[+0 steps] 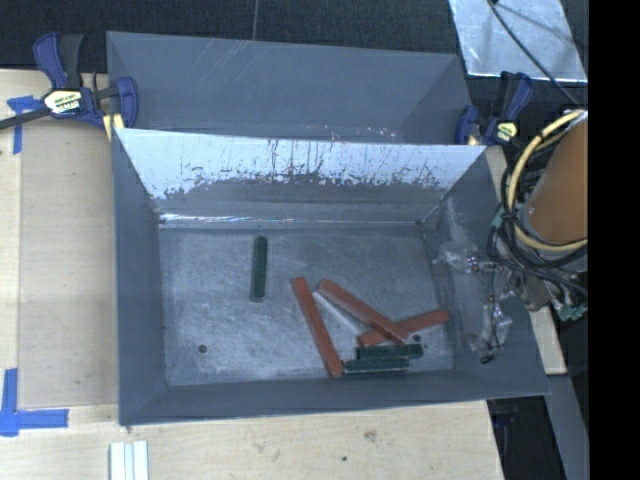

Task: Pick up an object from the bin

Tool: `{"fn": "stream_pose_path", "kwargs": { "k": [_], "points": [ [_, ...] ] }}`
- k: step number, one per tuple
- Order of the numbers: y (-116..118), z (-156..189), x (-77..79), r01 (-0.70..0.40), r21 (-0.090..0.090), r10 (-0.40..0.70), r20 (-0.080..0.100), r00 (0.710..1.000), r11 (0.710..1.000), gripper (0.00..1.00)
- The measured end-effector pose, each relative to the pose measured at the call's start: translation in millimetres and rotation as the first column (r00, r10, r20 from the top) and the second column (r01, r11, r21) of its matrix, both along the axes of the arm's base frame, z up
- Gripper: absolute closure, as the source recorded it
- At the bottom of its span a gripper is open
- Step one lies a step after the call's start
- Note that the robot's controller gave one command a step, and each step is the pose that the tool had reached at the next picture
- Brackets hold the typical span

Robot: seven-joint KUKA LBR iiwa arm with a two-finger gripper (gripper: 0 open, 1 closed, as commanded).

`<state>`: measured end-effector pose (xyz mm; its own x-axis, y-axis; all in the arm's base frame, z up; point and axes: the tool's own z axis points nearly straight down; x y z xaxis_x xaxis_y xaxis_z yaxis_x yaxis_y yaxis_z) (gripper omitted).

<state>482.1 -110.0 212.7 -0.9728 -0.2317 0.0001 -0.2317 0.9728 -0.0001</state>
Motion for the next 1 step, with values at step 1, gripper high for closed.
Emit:
{"fn": "stream_pose_path", "kwargs": {
  "k": [1],
  "points": [
    [12.7,-145.1,22.3,-0.052,0.001,0.052,-0.004,0.999,0.999,0.00]
  ]
}}
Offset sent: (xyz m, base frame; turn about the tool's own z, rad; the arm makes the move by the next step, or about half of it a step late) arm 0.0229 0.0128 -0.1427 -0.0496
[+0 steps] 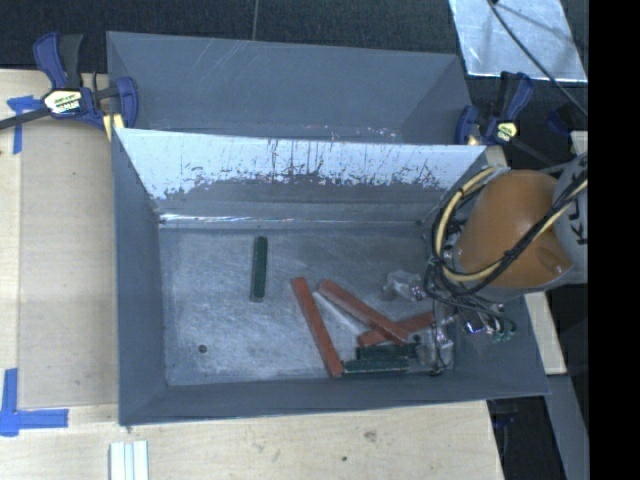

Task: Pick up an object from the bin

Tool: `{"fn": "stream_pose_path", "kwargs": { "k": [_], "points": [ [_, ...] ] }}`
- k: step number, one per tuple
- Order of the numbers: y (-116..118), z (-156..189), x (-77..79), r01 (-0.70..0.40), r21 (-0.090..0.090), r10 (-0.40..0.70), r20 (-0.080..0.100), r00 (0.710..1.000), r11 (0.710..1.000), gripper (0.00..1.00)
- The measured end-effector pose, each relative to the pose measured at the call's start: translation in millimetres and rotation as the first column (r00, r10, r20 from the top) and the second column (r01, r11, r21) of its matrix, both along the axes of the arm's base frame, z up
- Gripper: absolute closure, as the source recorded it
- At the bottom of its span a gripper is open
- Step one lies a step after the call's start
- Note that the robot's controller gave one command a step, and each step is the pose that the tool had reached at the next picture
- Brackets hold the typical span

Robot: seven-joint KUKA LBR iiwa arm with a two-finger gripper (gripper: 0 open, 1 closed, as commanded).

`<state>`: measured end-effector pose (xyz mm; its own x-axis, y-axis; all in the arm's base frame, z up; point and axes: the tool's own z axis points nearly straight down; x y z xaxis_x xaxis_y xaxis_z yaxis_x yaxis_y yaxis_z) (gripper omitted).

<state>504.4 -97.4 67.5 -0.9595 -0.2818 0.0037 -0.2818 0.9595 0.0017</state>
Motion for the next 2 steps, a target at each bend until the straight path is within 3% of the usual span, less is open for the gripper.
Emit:
{"fn": "stream_pose_path", "kwargs": {
  "k": [1,2],
  "points": [
    [-1.2,5.9,1.1,-0.001,-0.003,0.001,0.001,1.000,1.000,1.00],
    [5.5,155.1,32.0,-0.449,-0.006,0.450,0.013,0.893,0.893,1.00]
  ]
}}
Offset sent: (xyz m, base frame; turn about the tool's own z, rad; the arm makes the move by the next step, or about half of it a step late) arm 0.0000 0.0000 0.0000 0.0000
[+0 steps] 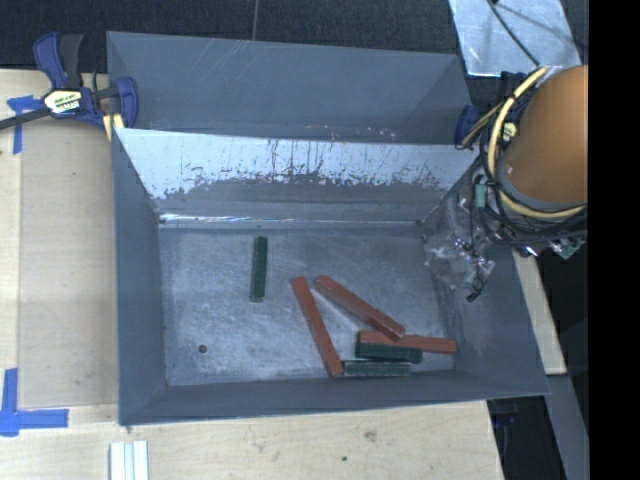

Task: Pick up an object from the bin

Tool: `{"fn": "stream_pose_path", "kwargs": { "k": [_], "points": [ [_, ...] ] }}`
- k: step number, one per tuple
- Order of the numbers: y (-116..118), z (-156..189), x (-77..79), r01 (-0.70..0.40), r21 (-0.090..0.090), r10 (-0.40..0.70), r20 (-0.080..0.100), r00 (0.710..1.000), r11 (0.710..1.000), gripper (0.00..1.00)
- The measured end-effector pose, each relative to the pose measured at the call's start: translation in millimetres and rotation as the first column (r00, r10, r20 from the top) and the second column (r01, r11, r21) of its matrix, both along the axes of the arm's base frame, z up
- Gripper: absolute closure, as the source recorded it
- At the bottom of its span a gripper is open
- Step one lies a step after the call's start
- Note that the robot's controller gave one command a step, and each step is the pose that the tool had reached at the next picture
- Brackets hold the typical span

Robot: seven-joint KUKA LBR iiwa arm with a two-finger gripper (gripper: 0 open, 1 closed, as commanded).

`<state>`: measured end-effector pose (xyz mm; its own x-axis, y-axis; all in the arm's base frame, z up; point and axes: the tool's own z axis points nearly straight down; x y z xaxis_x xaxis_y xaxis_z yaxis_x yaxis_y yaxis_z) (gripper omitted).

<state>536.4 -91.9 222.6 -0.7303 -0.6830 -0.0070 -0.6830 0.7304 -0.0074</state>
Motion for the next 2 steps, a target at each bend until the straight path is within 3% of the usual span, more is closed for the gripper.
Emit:
{"fn": "stream_pose_path", "kwargs": {
  "k": [1,2],
  "points": [
    [-0.1,-2.6,-1.4,0.003,0.002,-0.003,-0.006,1.000,1.000,0.00],
    [17.0,-121.7,-23.3,-0.011,0.001,0.011,-0.008,1.000,1.000,0.00]
  ]
}}
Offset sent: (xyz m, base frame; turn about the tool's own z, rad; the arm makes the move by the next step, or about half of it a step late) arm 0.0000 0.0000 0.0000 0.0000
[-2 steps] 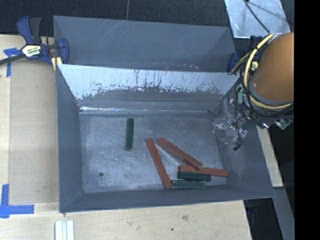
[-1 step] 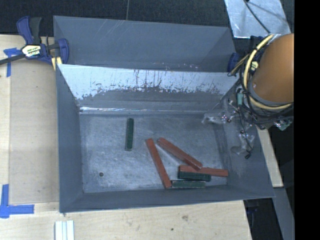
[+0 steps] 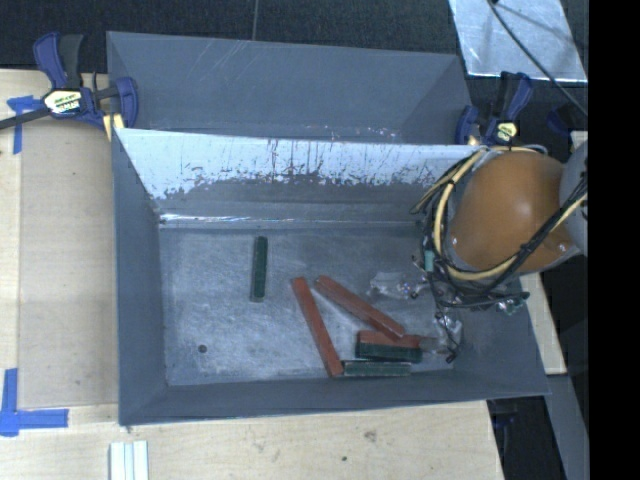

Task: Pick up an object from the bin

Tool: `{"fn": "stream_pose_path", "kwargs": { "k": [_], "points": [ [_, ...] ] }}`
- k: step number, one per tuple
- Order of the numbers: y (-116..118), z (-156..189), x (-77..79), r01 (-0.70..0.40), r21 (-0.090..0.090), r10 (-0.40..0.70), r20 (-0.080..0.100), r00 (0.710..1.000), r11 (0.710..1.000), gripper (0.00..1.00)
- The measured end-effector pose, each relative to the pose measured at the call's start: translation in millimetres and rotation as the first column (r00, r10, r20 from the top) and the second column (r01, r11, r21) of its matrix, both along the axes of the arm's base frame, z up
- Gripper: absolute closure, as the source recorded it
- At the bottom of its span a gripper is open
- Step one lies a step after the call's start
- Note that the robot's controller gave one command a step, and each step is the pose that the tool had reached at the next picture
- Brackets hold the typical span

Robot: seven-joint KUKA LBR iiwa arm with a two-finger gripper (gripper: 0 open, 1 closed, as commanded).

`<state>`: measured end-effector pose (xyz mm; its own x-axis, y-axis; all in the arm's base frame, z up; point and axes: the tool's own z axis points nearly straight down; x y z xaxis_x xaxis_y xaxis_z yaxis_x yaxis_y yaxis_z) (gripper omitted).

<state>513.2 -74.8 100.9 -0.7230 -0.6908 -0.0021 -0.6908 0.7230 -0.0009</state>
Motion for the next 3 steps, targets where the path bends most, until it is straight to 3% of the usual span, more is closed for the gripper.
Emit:
{"fn": "stream_pose_path", "kwargs": {
  "k": [1,2,3],
  "points": [
    [54.2,13.3,50.3,0.033,0.004,-0.033,0.006,0.999,0.999,0.00],
    [106.6,31.7,64.5,-0.014,0.003,0.014,0.005,1.000,1.000,0.00],
    [156.1,52.7,87.0,-0.132,0.001,0.132,0.003,0.991,0.991,0.00]
  ]
}}
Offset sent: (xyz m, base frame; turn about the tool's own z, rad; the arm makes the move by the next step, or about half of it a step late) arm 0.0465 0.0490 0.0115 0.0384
